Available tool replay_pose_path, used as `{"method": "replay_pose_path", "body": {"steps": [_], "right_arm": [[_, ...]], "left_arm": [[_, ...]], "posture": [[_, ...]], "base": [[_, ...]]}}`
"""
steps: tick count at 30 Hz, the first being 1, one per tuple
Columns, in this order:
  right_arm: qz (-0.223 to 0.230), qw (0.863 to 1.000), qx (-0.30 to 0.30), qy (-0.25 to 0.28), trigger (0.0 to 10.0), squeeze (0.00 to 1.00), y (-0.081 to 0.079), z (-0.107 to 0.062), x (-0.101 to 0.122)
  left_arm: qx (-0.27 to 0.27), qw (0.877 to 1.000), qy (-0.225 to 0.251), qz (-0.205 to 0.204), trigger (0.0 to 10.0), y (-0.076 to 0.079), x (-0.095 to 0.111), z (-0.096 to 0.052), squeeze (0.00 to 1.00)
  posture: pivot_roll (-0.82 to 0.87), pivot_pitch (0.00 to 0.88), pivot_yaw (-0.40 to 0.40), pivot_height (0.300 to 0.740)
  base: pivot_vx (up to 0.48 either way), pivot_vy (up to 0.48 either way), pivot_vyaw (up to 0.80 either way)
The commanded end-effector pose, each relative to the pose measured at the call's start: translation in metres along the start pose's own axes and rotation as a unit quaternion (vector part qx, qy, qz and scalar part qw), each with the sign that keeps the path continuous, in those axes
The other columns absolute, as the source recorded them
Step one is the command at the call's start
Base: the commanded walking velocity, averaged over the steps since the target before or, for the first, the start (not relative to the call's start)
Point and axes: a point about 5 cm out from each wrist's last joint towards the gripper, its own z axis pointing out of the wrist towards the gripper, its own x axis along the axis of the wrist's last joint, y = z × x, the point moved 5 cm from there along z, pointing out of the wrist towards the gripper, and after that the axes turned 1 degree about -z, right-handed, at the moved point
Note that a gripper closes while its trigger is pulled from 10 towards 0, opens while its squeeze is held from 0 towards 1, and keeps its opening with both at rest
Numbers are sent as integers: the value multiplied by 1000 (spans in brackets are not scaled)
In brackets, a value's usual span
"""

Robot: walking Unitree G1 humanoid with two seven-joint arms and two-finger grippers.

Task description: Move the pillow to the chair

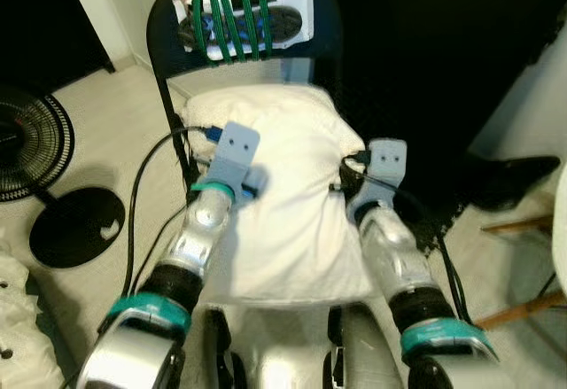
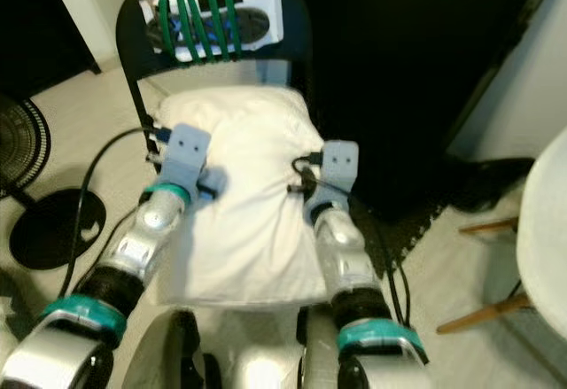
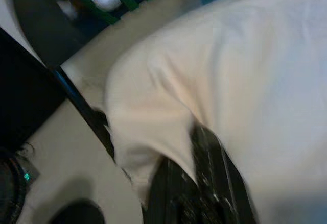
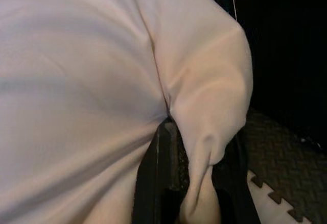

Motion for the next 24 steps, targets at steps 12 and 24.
{"method": "replay_pose_path", "body": {"steps": [12, 24], "right_arm": [[-38, 993, -106, 37, 10000, 0, 41, 17, 52], [-11, 990, -132, 56, 10000, 1000, 50, 16, 55]], "left_arm": [[105, 989, 22, 99, 10000, -40, 38, 23, 0], [69, 997, -9, 13, 10000, -34, 15, 20, 1000]], "posture": [[-80, 246, 178, 605], [-89, 213, 143, 605]], "base": [[0, 0, 0], [0, 0, 0]]}}
